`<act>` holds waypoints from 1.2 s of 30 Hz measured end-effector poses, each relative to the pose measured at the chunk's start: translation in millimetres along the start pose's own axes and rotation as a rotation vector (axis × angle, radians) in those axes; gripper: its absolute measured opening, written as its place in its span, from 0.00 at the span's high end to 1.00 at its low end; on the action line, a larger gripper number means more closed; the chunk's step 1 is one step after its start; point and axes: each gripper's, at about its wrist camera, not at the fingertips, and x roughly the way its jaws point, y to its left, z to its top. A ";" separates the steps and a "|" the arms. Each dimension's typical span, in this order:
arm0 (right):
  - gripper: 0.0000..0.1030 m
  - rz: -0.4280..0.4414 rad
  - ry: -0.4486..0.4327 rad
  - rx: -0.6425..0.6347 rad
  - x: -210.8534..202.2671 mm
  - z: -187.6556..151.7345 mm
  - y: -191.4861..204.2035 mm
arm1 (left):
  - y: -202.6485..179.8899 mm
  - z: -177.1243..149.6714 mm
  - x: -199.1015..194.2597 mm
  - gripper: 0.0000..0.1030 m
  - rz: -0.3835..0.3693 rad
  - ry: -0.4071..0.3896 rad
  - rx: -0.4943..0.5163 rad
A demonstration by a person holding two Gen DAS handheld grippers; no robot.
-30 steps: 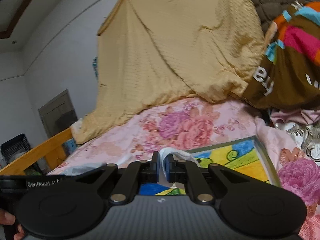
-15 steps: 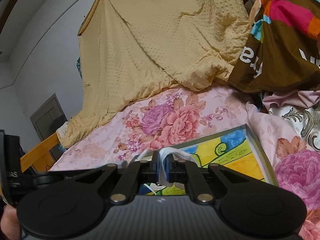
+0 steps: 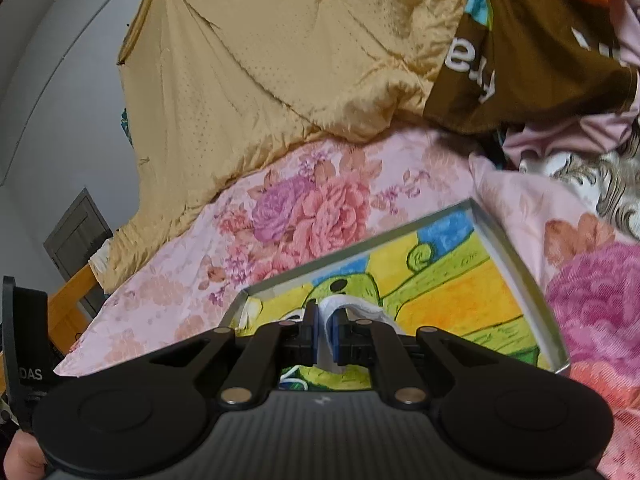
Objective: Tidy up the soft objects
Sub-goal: 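Carry the grey mask and white cloth into the metal tray and release both, then move both tools back over the pile toward the white fluffy bundle and beige pouch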
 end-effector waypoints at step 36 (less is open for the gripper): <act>0.28 -0.054 0.144 -0.057 -42.7 -5.1 16.3 | -3.2 -26.4 -75.1 0.16 0.073 -0.047 0.016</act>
